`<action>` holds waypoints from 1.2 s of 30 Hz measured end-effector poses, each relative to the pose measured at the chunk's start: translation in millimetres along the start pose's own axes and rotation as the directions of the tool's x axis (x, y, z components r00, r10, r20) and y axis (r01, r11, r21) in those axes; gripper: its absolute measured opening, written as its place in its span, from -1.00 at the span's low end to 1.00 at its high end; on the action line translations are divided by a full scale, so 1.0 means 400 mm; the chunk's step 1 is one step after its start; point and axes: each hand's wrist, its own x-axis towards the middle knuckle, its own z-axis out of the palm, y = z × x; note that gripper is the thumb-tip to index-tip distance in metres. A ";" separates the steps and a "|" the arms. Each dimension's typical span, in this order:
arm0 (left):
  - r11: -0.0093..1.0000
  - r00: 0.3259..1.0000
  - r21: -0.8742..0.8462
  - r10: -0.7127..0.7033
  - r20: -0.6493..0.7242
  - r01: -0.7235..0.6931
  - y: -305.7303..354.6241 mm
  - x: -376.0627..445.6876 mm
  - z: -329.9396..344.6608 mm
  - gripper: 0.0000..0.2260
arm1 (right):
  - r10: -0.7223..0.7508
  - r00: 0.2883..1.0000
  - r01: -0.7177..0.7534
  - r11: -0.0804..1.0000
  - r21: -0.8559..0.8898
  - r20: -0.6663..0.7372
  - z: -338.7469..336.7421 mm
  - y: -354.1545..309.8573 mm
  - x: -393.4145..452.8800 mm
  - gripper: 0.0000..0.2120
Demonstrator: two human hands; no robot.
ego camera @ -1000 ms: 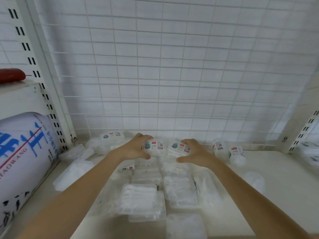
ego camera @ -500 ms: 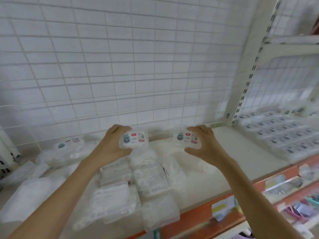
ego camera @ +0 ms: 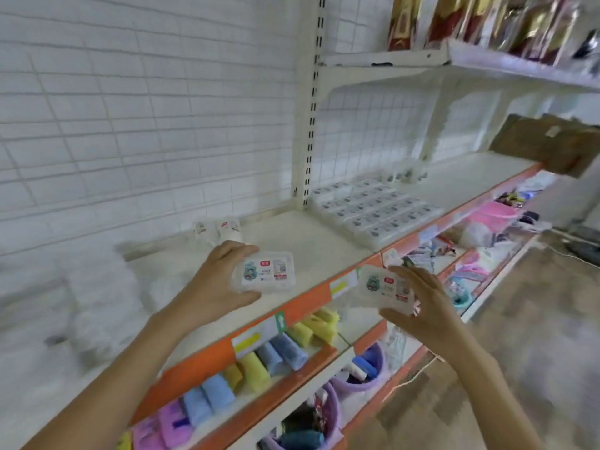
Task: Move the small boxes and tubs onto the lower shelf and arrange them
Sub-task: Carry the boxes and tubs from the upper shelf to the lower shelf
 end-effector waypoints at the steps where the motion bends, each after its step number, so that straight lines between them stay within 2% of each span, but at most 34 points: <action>1: 1.000 1.000 -0.024 -0.007 0.011 0.007 0.024 0.013 0.044 -0.25 | 0.024 1.000 -0.024 1.000 0.004 -0.003 -0.019 0.036 -0.023 -0.33; 4: 0.995 0.998 -0.091 -0.034 0.057 0.039 0.091 0.044 0.183 -0.27 | 0.077 0.997 -0.077 0.997 -0.012 -0.022 -0.072 0.144 -0.090 -0.32; 11: 0.990 0.982 -0.124 -0.041 0.184 0.065 0.230 0.126 0.444 -0.22 | 0.243 0.970 -0.243 0.970 -0.004 -0.018 -0.166 0.345 -0.216 -0.32; 17: 0.989 0.976 -0.143 -0.009 0.216 0.040 0.310 0.240 0.578 -0.38 | 0.370 0.929 -0.370 0.929 0.019 -0.013 -0.204 0.484 -0.226 -0.34; 21: 0.987 0.987 -0.161 0.020 0.162 0.006 0.322 0.376 0.625 -0.40 | 0.321 0.947 -0.321 0.947 0.017 -0.005 -0.222 0.567 -0.134 -0.35; 26: 0.997 0.998 -0.083 0.000 0.066 0.006 0.296 0.600 0.650 -0.40 | 0.213 0.977 -0.213 0.977 -0.009 0.026 -0.240 0.676 0.087 -0.32; 30: 0.998 0.998 0.009 -0.064 0.015 0.064 0.253 0.775 0.653 -0.36 | 0.144 0.987 -0.144 0.990 0.000 0.066 -0.258 0.749 0.292 -0.32; 36: 0.982 0.985 0.080 -0.169 -0.038 0.171 0.179 0.959 0.637 -0.36 | -0.038 0.994 0.039 0.999 -0.007 0.098 -0.258 0.830 0.575 -0.34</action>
